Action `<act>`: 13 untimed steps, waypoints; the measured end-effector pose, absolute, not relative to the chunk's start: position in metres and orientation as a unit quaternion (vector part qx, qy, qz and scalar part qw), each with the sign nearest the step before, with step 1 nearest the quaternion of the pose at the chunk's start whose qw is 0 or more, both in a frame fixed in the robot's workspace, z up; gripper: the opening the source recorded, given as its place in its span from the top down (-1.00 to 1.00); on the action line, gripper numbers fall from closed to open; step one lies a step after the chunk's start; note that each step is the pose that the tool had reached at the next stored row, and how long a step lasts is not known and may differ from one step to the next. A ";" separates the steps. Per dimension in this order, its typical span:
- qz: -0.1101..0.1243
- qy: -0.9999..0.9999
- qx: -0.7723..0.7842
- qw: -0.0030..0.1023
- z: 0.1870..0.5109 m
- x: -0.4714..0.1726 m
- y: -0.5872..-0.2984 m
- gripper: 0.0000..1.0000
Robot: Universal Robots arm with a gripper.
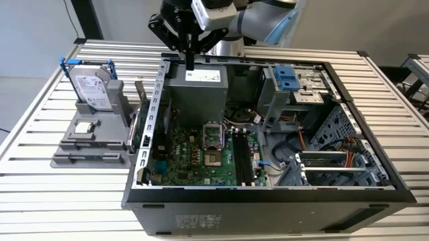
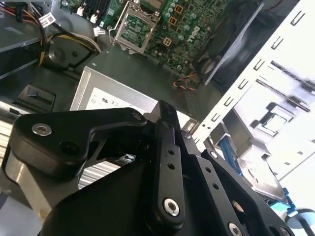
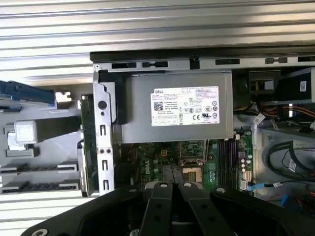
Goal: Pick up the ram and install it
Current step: 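Reach for the ram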
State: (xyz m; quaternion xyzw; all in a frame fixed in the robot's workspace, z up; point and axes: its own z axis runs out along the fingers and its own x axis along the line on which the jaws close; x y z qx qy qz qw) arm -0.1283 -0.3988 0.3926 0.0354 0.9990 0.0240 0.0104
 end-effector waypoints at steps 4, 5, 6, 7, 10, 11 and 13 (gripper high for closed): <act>0.024 0.999 0.035 0.010 0.393 -0.139 -0.399 1.00; 0.024 0.999 0.035 0.010 0.393 -0.142 -0.399 1.00; 0.024 0.999 0.035 0.010 0.393 -0.145 -0.399 1.00; 0.024 0.999 0.035 0.010 0.393 -0.148 -0.399 1.00; 0.024 0.999 0.035 0.010 0.393 -0.157 -0.399 1.00; 0.024 0.999 0.035 0.010 0.393 -0.159 -0.399 1.00; 0.024 0.999 0.035 0.010 0.393 -0.163 -0.399 1.00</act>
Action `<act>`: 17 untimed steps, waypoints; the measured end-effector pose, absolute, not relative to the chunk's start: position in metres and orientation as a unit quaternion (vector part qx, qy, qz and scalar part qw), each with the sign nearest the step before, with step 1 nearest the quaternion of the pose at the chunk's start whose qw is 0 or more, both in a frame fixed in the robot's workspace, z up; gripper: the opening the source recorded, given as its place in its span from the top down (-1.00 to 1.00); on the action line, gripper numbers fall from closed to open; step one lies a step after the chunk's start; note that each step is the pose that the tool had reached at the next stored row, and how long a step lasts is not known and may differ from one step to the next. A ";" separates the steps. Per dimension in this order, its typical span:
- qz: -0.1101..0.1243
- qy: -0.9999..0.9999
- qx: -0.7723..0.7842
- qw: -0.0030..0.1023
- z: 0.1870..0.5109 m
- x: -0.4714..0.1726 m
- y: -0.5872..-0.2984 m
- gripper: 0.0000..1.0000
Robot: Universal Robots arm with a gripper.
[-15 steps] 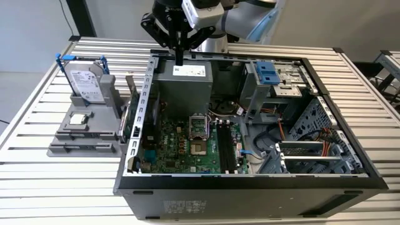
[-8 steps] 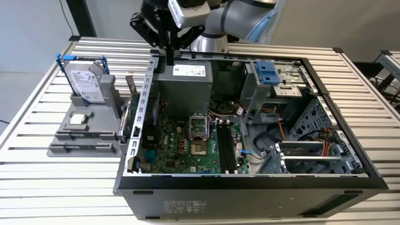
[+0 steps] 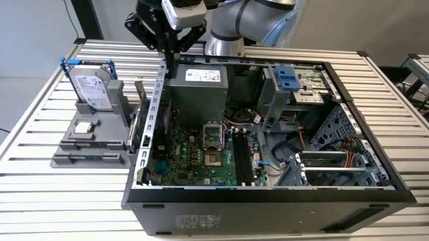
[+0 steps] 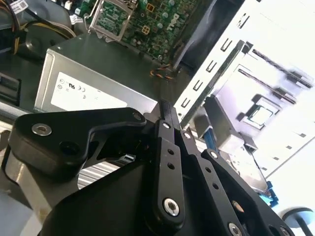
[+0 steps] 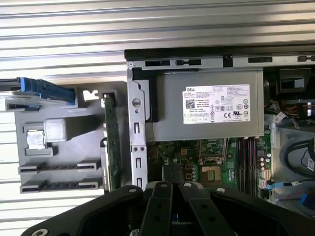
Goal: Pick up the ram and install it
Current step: 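Reach for the ram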
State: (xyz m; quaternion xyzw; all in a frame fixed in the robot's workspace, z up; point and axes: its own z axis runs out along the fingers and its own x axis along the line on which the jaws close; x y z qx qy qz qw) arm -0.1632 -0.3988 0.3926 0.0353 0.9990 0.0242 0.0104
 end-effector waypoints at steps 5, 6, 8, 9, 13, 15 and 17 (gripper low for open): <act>0.024 0.999 0.035 0.010 0.393 -0.173 -0.399 1.00; 0.024 0.999 0.035 0.010 0.393 -0.176 -0.399 1.00; 0.024 0.999 0.035 0.010 0.393 -0.181 -0.399 1.00; 0.024 0.999 0.035 0.010 0.393 -0.184 -0.399 1.00; 0.024 0.999 0.035 0.010 0.393 -0.194 -0.399 1.00; 0.024 0.999 0.035 0.010 0.393 -0.200 -0.399 1.00; 0.024 0.999 0.035 0.010 0.393 -0.205 -0.399 1.00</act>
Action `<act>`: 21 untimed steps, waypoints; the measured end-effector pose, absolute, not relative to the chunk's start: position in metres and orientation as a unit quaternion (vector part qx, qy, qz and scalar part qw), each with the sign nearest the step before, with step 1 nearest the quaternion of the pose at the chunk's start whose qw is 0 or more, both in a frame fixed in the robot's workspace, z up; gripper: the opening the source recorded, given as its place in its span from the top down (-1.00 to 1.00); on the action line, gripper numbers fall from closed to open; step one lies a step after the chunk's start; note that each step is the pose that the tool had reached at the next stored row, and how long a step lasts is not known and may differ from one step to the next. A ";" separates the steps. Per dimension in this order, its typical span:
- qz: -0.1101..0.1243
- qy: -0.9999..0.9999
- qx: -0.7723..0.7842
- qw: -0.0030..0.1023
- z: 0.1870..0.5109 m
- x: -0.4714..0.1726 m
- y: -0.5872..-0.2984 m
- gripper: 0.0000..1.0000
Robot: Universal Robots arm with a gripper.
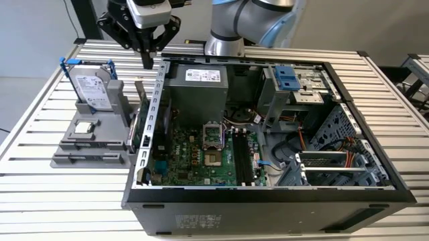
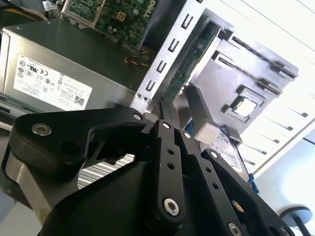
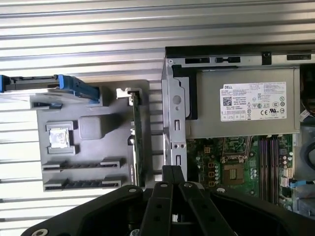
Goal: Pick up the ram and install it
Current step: 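Reach for the ram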
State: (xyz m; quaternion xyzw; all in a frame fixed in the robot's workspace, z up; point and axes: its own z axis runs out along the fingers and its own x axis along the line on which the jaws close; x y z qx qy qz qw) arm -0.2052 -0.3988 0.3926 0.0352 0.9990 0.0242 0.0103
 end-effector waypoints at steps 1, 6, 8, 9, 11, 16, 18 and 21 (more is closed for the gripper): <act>0.024 0.999 0.035 0.010 0.393 -0.208 -0.399 1.00; 0.024 0.999 0.035 0.010 0.393 -0.223 -0.399 1.00; 0.024 0.999 0.035 0.009 0.393 -0.229 -0.399 1.00; 0.024 0.999 0.035 0.009 0.393 -0.232 -0.399 1.00; 0.024 0.999 0.035 0.009 0.393 -0.238 -0.399 1.00; 0.024 0.999 0.035 0.007 0.393 -0.252 -0.399 1.00; 0.024 0.999 0.035 0.007 0.393 -0.258 -0.399 1.00; 0.024 0.999 0.035 0.006 0.393 -0.267 -0.399 1.00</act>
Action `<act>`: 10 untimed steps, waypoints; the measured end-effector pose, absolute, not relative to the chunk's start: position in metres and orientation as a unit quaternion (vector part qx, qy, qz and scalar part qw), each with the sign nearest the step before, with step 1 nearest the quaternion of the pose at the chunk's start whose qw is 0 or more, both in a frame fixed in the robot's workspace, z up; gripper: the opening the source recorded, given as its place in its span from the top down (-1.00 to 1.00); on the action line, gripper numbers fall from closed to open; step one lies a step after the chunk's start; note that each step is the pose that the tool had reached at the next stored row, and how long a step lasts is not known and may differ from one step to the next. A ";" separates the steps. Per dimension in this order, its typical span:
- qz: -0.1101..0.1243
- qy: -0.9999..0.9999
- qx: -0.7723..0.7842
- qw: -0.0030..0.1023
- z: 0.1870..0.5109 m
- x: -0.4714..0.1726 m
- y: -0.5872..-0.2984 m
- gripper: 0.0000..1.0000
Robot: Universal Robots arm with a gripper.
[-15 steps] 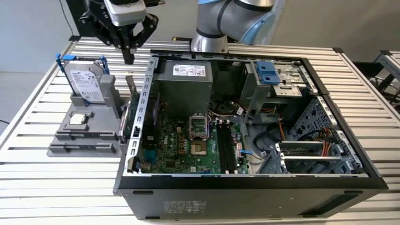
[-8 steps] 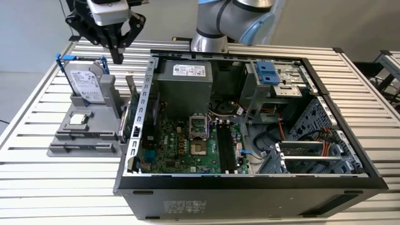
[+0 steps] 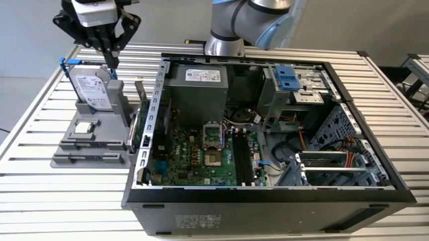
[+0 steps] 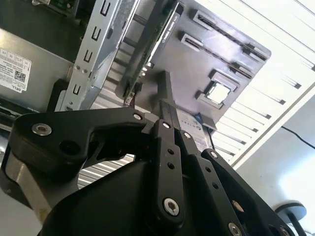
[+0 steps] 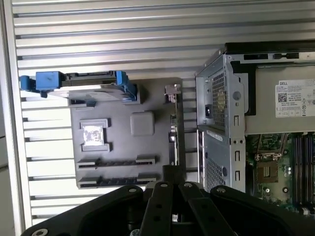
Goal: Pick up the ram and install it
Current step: 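Reach for the ram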
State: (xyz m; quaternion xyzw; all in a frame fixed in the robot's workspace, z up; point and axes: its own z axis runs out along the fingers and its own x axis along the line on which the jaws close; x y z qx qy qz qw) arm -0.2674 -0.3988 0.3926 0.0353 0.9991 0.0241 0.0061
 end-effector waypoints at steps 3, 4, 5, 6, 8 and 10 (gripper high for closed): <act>0.024 0.999 0.035 0.006 0.393 -0.275 -0.399 1.00; 0.024 0.999 0.035 0.006 0.393 -0.278 -0.399 1.00; 0.024 0.999 0.035 0.006 0.393 -0.281 -0.399 1.00; 0.024 0.999 0.035 0.006 0.393 -0.284 -0.399 1.00; 0.024 0.999 0.035 0.006 0.393 -0.289 -0.399 1.00; 0.024 0.999 0.034 0.006 0.393 -0.295 -0.399 1.00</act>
